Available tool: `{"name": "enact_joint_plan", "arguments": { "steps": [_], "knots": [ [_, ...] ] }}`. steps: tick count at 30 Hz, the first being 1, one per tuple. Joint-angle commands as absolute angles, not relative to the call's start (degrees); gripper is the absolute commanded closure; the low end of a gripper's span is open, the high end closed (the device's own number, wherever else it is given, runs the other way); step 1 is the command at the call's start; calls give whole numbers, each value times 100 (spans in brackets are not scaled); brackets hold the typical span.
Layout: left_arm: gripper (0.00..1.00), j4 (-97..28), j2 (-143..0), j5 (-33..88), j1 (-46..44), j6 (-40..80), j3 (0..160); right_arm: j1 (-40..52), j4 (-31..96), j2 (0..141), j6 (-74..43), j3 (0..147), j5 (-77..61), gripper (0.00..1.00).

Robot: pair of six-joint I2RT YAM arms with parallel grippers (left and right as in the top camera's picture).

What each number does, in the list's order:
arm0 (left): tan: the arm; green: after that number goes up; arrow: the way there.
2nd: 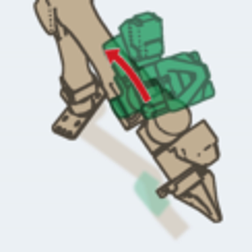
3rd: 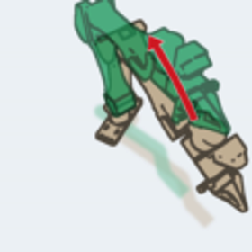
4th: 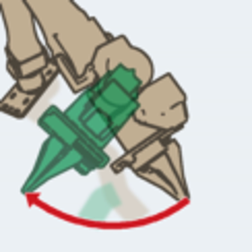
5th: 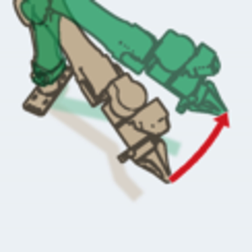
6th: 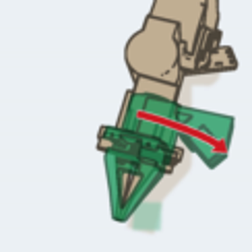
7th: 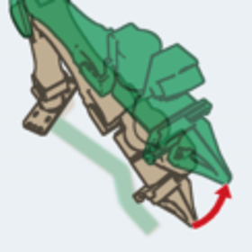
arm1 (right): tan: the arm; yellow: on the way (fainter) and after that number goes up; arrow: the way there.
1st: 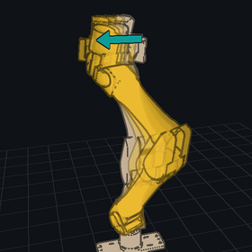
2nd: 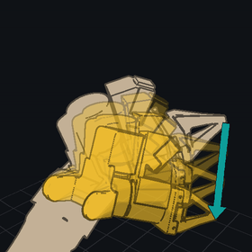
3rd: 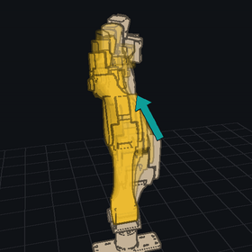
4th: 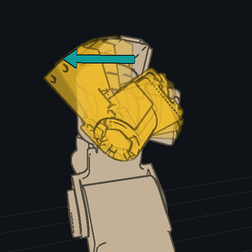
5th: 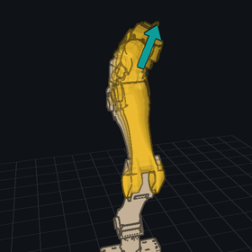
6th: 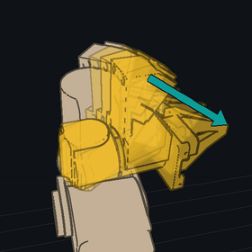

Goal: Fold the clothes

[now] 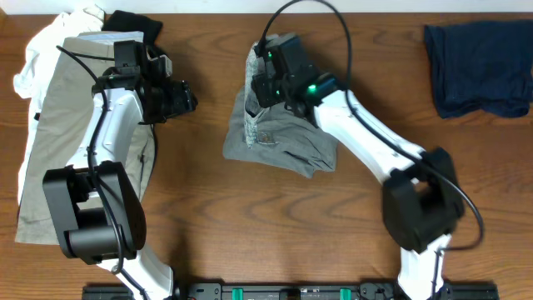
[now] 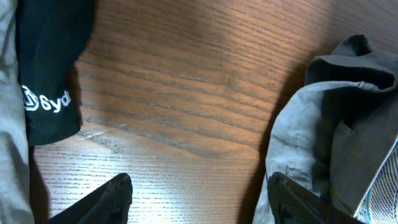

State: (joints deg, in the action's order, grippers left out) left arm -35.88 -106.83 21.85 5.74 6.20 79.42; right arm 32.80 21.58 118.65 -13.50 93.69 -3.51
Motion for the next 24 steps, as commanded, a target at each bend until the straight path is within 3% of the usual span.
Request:
{"name": "enact_joint_plan", "arguments": {
  "steps": [1, 7, 12, 15, 24],
  "knots": [
    [28, -3629, -10523, 2134, 572, 628, 8055, 3306, 2047, 12156, -1684, 9384, 134, 59],
    [29, -3638, -10523, 2134, 572, 631, 8055, 3306, 1839, 12304, -1754, 9384, 799, 60],
    [29, -3638, -10523, 2137, 572, 631, 8055, 3306, 1372, 12337, -1697, 9384, 773, 66],
    [29, -3638, -10523, 2134, 572, 631, 8055, 3361, 1007, 12477, -1667, 9384, 318, 70],
    [29, -3638, -10523, 2134, 572, 631, 8053, 3577, 510, 13139, -1848, 9386, -1194, 67]
  ]
}}
